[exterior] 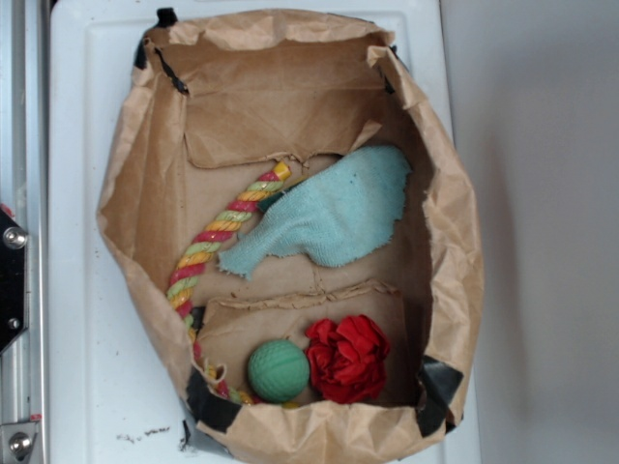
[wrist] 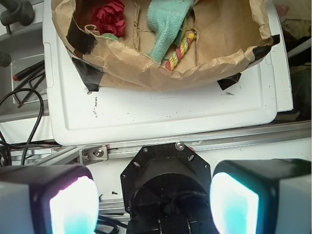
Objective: Grab the green ball.
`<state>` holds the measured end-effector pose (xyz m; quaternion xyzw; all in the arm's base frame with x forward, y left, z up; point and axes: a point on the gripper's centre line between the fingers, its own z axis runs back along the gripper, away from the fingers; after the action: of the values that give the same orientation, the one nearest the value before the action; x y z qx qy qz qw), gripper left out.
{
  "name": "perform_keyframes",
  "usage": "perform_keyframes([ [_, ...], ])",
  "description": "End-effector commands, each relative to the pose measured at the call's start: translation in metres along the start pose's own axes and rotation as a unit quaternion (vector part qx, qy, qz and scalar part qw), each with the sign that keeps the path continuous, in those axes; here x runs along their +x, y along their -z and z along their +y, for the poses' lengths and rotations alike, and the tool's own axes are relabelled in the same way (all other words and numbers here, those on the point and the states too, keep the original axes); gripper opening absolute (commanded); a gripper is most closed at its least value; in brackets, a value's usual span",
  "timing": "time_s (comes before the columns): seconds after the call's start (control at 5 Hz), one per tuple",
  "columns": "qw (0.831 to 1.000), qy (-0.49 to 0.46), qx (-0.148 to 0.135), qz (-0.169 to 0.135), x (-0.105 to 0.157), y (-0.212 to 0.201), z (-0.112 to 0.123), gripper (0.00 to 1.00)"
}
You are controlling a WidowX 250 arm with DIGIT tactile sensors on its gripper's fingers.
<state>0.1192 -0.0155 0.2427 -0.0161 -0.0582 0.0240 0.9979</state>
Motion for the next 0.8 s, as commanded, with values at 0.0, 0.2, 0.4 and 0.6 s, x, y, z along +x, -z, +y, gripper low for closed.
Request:
perform_keyframes([
  [0.0, 1.000, 0.000, 0.000, 0.000, 0.000, 0.000, 0.000, 1.00],
  [0.2, 0.999, -0.034, -0.008, -0.005, 0.049, 0.009, -0.018, 1.00],
  [0.4, 0.999, -0.045, -0.007, -0.017, 0.089, 0.025, -0.024, 1.00],
  [0.6, 0.999, -0.048, 0.000, -0.025, 0.119, 0.045, -0.014, 1.00],
])
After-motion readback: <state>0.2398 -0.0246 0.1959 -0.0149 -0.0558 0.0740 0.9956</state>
